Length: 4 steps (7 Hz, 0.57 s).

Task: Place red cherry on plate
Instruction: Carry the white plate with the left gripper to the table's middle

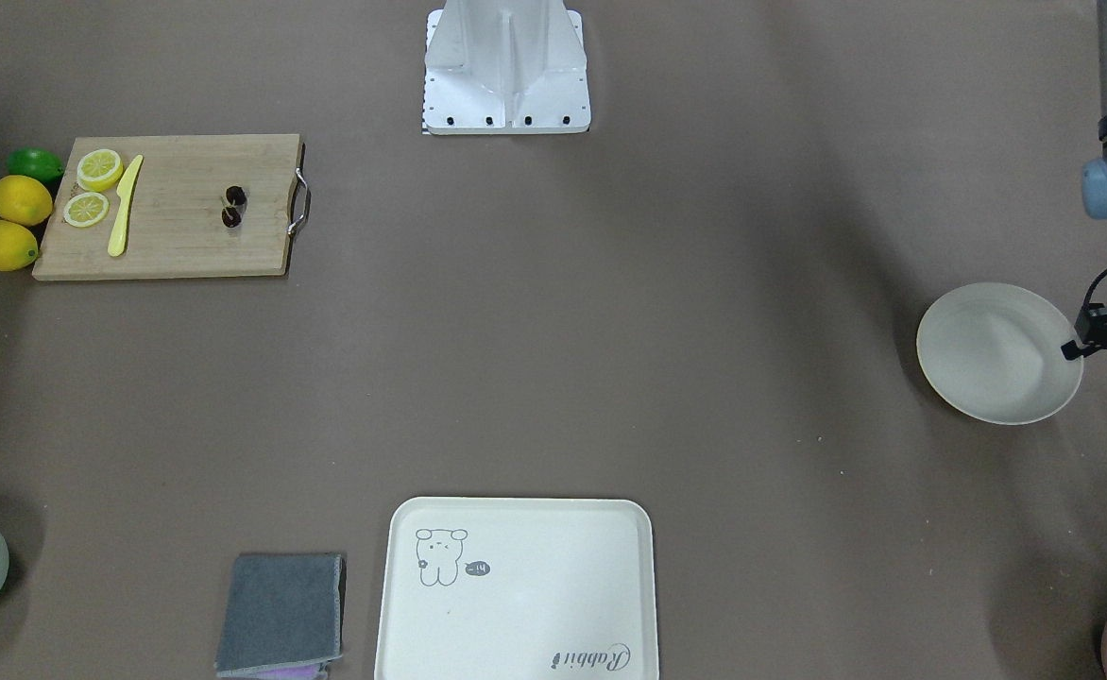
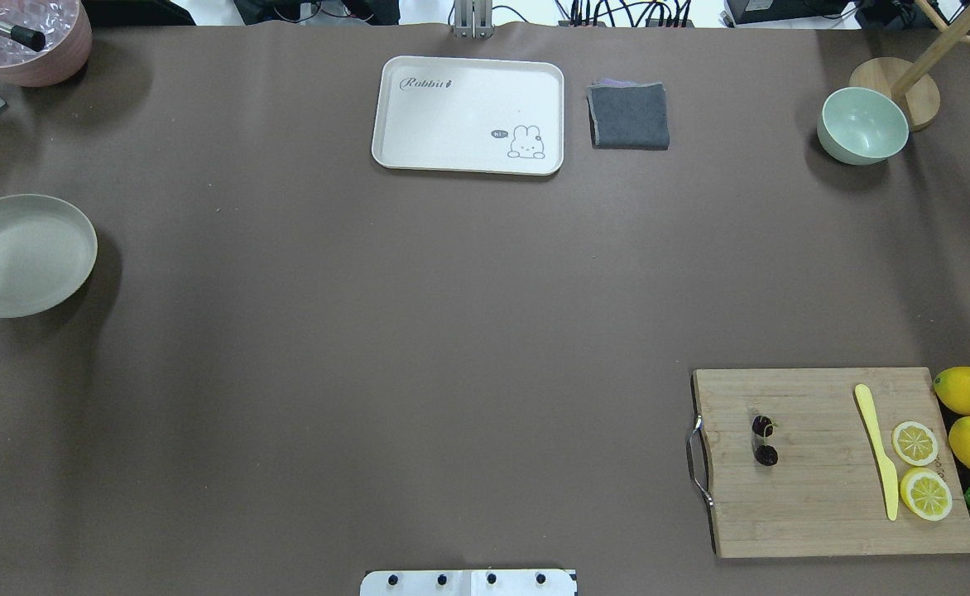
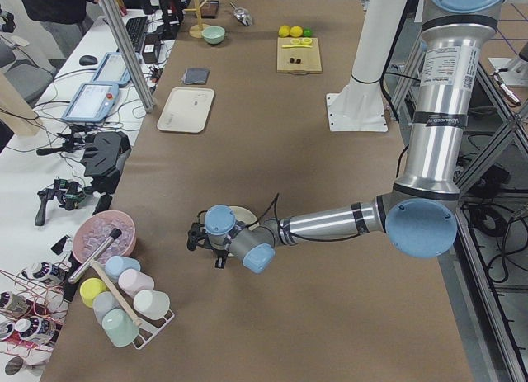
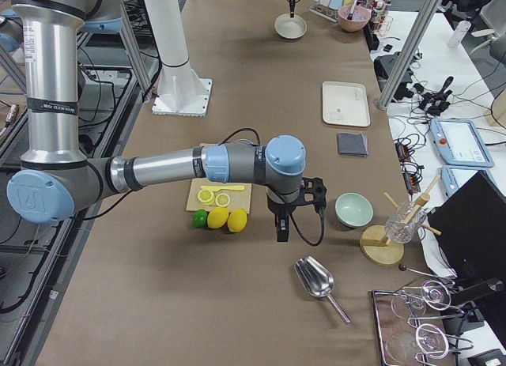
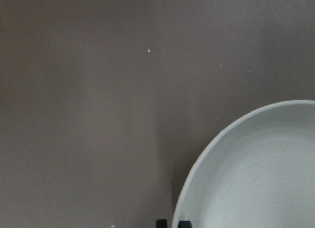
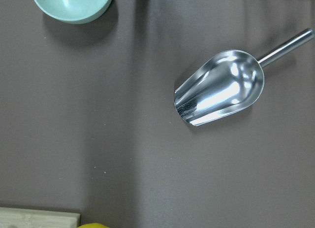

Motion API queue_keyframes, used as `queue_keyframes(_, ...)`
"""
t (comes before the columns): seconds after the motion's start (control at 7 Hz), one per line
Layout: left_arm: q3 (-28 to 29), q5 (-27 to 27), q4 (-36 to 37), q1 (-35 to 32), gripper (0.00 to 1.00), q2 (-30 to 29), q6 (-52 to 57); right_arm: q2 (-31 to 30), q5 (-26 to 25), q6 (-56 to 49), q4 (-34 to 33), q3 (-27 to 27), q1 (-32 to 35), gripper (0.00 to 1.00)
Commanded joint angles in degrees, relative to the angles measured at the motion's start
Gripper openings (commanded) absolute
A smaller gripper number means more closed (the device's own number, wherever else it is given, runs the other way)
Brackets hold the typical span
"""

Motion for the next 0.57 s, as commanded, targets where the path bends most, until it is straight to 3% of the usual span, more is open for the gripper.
queue_keyframes(0.0,-1.1,-5.0,1.7,-2.5,0.00,-2.9,-1.0,0.0,0.0,0.1,0.0,0.0,0.0,1.00)
queue_keyframes(0.43,-8.8,-3.0,1.5,4.7,0.00,-8.2,-23.9,-0.4,0.0,0.0,0.9,1.0,0.0,1.00)
